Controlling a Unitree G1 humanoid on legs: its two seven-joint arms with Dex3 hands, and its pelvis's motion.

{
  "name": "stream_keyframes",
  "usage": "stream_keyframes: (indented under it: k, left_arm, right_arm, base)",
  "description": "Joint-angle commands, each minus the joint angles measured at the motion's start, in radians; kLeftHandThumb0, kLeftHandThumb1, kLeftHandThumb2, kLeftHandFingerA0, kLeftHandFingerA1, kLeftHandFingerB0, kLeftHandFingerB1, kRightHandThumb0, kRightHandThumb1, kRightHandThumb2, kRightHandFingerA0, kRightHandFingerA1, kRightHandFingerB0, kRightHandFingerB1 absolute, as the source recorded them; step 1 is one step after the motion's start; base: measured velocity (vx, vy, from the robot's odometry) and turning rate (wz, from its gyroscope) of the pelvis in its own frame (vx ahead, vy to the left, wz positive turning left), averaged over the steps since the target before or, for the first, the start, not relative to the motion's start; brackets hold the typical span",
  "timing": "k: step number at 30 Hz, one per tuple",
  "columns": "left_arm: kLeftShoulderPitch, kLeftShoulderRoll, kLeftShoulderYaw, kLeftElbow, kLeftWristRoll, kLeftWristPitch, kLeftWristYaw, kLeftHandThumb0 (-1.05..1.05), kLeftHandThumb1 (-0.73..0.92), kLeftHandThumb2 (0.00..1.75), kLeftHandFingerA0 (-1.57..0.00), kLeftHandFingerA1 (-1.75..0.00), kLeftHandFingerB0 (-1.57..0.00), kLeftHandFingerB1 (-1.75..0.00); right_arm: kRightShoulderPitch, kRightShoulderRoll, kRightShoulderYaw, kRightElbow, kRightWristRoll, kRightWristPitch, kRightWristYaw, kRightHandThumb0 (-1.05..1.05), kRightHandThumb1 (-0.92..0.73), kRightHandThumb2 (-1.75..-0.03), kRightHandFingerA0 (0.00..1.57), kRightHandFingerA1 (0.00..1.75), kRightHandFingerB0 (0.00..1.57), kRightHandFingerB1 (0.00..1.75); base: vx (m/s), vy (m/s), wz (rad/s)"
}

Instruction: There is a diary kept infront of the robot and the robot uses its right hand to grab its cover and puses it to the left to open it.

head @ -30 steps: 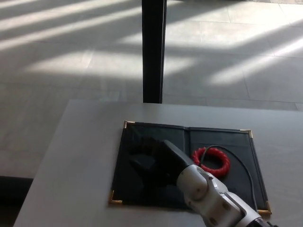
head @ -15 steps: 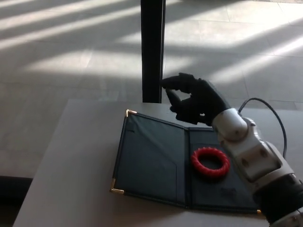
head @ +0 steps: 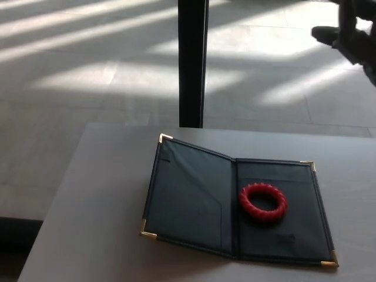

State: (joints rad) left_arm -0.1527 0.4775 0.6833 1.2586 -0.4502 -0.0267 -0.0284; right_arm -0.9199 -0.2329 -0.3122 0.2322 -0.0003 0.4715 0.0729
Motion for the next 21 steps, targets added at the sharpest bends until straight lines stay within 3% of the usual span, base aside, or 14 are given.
stream_keyframes:
  k: [1, 3, 4, 6, 7, 8, 9, 12, 13, 16, 17, 18, 19, 21]
  left_arm:
    - [0.024, 0.023, 0.017, 0.002, -0.016, -0.004, -0.019, -0.86, 0.65, 1.49, -0.24, -1.05, 0.0, -0.86]
    - [0.028, 0.025, 0.021, -0.003, -0.017, -0.002, -0.011, -0.88, 0.67, 1.52, -0.28, -1.08, 0.0, -0.87]
    - [0.027, 0.026, 0.022, -0.004, -0.017, 0.001, -0.008, -1.05, 0.92, 1.2, -0.28, -1.65, -0.18, -1.37]
    - [0.023, 0.029, 0.029, 0.004, -0.023, 0.004, -0.004, -1.05, 0.92, 1.19, -0.23, -1.67, -0.15, -1.38]
    - [0.022, 0.029, 0.031, 0.003, -0.024, 0.004, -0.002, -1.05, 0.92, 1.17, -0.23, -1.67, -0.14, -1.38]
    - [0.022, 0.03, 0.032, 0.003, -0.024, 0.005, -0.003, -1.05, 0.92, 1.17, -0.23, -1.67, -0.14, -1.38]
    - [0.023, 0.031, 0.033, 0.004, -0.024, 0.003, -0.008, -1.05, 0.92, 1.17, -0.22, -1.64, -0.14, -1.36]
    - [0.027, 0.033, 0.029, 0.003, -0.016, -0.002, -0.011, -1.05, 0.92, 1.2, -0.24, -1.65, -0.14, -1.36]
    - [0.024, 0.031, 0.033, 0.001, -0.018, -0.002, 0.003, -0.9, 0.69, 1.53, -0.32, -1.13, 0.0, -0.88]
    - [0.023, 0.031, 0.038, 0.003, -0.021, -0.001, 0.003, -0.93, 0.68, 1.54, -0.4, -1.19, 0.0, -0.9]
    - [0.019, 0.034, 0.041, 0.003, -0.023, 0.001, 0.0, -1.05, 0.92, 1.18, -0.25, -1.67, -0.16, -1.37]
    - [0.014, 0.04, 0.045, 0.002, -0.025, 0.004, -0.005, -1.05, 0.92, 1.18, -0.25, -1.67, -0.16, -1.37]
    - [0.014, 0.039, 0.046, 0.002, -0.023, 0.002, -0.004, -1.05, 0.92, 1.16, -0.28, -1.68, -0.19, -1.39]
    - [0.016, 0.04, 0.044, 0.001, -0.016, 0.001, -0.008, -1.05, 0.92, 1.18, -0.25, -1.66, -0.16, -1.37]
  right_arm:
    - [0.127, -0.295, -0.283, -0.002, 0.12, 0.078, 0.075, -0.82, -0.92, -0.73, 0.43, 0.54, 0.29, 0.45]
    - [0.175, -0.351, -0.368, 0.02, 0.138, 0.044, 0.075, -0.86, -0.92, -0.72, 0.43, 0.59, 0.31, 0.48]
    - [0.187, -0.364, -0.389, 0.019, 0.14, 0.046, 0.071, -0.85, -0.91, -0.71, 0.44, 0.59, 0.33, 0.49]
    - [0.259, -0.424, -0.484, -0.011, 0.128, 0.047, 0.047, -0.81, -0.92, -0.77, 0.54, 0.69, 0.38, 0.56]
    - [0.276, -0.439, -0.499, -0.012, 0.124, 0.047, 0.048, -0.87, -0.78, -0.94, 0.6, 0.72, 0.43, 0.61]
    - [0.29, -0.453, -0.509, -0.014, 0.117, 0.053, 0.04, -0.87, -0.78, -0.94, 0.6, 0.72, 0.43, 0.61]
    - [0.302, -0.461, -0.517, -0.012, 0.118, 0.047, 0.042, -0.83, -0.92, -0.75, 0.63, 0.74, 0.48, 0.62]
    - [0.373, -0.519, -0.592, 0.013, 0.135, 0.024, 0.076, -0.84, -0.92, -0.73, 0.69, 0.82, 0.51, 0.72]
    - [0.41, -0.551, -0.602, 0.033, 0.113, 0.01, 0.076, -0.86, -0.92, -0.77, 0.74, 0.84, 0.5, 0.74]
    - [0.501, -0.603, -0.687, 0.067, 0.131, -0.008, 0.1, -0.85, -0.92, -0.73, 0.76, 0.92, 0.53, 0.86]
    - [0.52, -0.606, -0.713, 0.069, 0.138, 0.001, 0.088, -0.83, -0.92, -0.72, 0.83, 0.92, 0.56, 0.87]
    - [0.545, -0.608, -0.749, 0.07, 0.146, 0.014, 0.07, -0.83, -0.92, -0.72, 0.83, 0.92, 0.56, 0.87]
    - [0.576, -0.607, -0.773, 0.073, 0.148, 0.004, 0.071, -0.76, -0.79, -1.25, 0.78, 0.96, 0.55, 0.86]
    - [0.659, -0.601, -0.839, 0.078, 0.155, -0.021, 0.075, -0.77, -0.79, -1.24, 0.75, 0.98, 0.52, 0.88]
  base:
    - [0.0, 0.0, 0.0]
    - [0.0, 0.0, 0.0]
    - [0.0, 0.0, 0.0]
    - [0.0, 0.0, 0.0]
    - [0.0, 0.0, 0.0]
    - [0.0, 0.0, 0.0]
    - [0.0, 0.0, 0.0]
    - [0.0, 0.0, 0.0]
    - [0.0, 0.0, 0.0]
    - [0.0, 0.0, 0.0]
    - [0.0, 0.0, 0.0]
    - [0.0, 0.0, 0.0]
    - [0.0, 0.0, 0.0]
    - [0.0, 0.0, 0.0]
